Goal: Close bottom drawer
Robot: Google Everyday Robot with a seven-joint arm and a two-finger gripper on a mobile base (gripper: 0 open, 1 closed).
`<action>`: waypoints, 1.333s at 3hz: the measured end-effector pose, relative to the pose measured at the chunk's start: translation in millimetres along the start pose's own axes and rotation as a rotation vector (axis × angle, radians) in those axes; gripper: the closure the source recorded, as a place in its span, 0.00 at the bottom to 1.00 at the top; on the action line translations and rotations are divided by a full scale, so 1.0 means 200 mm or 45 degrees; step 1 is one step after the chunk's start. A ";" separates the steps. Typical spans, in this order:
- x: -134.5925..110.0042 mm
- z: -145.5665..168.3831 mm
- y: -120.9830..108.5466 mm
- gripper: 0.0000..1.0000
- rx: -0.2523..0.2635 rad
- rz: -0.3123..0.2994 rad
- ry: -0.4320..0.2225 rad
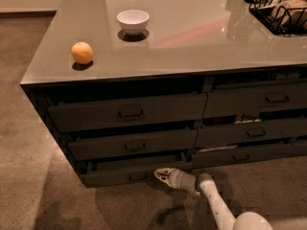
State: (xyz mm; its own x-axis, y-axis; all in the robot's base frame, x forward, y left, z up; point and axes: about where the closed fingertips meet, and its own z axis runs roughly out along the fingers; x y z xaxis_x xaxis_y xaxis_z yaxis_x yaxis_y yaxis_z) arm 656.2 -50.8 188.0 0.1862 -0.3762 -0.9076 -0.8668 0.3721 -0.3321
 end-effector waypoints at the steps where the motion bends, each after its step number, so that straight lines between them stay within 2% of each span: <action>1: -0.02 0.03 -0.06 1.00 0.002 -0.013 -0.015; 4: -0.10 0.16 -0.23 1.00 -0.032 -0.040 -0.052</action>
Offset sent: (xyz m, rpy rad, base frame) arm 0.0568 0.0019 0.0171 0.0107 -0.0311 0.0177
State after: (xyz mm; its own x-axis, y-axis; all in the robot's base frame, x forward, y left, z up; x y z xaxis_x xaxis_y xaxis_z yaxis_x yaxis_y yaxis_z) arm 706.5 -32.4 213.6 0.2319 -0.3524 -0.9066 -0.8715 0.3388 -0.3546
